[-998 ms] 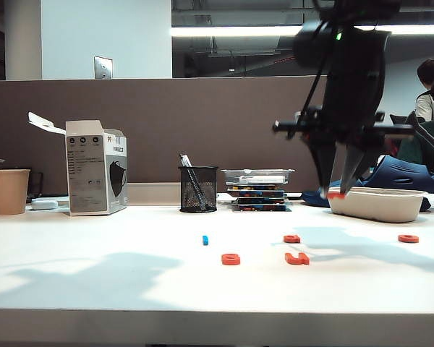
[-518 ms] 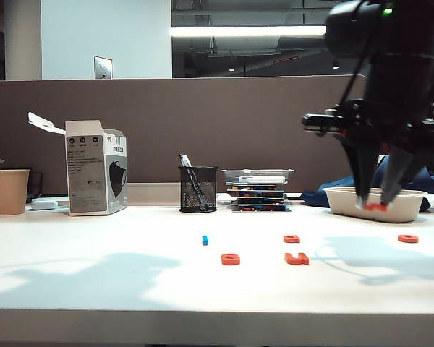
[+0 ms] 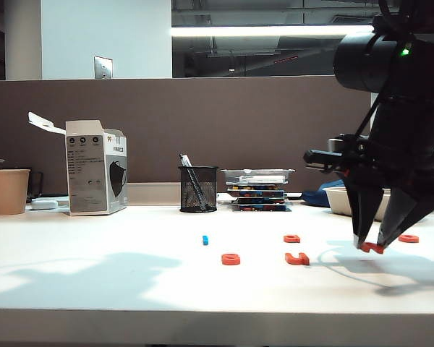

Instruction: Select the appropriate letters from the row of letter magnets placed on the table to arrange into the word "sun".

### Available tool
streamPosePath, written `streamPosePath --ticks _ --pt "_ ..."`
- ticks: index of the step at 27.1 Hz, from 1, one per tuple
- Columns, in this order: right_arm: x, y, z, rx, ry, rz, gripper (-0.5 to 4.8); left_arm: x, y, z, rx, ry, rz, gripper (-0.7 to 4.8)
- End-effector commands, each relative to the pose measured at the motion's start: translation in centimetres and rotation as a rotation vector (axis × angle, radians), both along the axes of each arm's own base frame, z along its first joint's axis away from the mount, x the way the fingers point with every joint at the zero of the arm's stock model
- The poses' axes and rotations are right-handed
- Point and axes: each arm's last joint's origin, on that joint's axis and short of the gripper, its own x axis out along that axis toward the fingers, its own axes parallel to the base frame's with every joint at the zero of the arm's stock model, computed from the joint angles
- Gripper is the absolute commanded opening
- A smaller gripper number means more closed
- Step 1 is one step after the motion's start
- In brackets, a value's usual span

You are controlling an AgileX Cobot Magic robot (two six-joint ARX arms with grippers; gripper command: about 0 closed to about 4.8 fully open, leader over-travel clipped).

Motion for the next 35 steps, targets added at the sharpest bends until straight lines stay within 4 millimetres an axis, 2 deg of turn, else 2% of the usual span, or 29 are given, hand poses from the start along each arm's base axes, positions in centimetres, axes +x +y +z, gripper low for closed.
streamPosePath --ticks 1,13,17,21,26,28,29,32,35 --pt "-0.4 -0.2 -0.9 0.002 -0.005 -0.002 1.04 -0.1 0.1 0.2 -0.010 -0.007 -0.006 -0.05" --pt "-0.6 -0.2 -1.1 0.007 0.017 -0.006 1.11 -0.1 0.1 0.2 -0.010 -0.007 -0.006 -0.05" --pt "-0.6 -0.2 -1.1 0.015 0.022 -0.031 2.08 -0.1 0.1 0.2 -0.010 -0.007 -0.006 -0.05" --pt "-0.6 -0.2 -0.9 0.030 0.019 -0.028 2.14 -0.1 0.1 0.2 -0.010 -0.007 -0.006 -0.05" --pt "0.2 0.2 1.1 0.057 -0.040 -0.014 2.13 -0.1 0.1 0.2 -0.010 -0.007 -0.006 -0.05" --pt "0.5 0.3 3.5 0.065 -0.110 0.007 2.11 -0.1 0.1 0.2 -0.010 -0.007 -0.006 -0.05" --pt "0.6 0.3 5.2 0.064 -0.165 0.037 1.81 -0.1 0.1 0.2 -0.010 -0.007 -0.006 -0.05" --pt "0.3 0.0 7.5 0.017 -0.242 0.063 0.54 -0.1 0.1 0.2 -0.010 -0.008 -0.007 -0.05" --pt "-0.6 -0.6 9.3 -0.035 -0.320 0.081 0.03 -0.1 0.1 0.2 -0.010 -0.007 -0.007 -0.05"
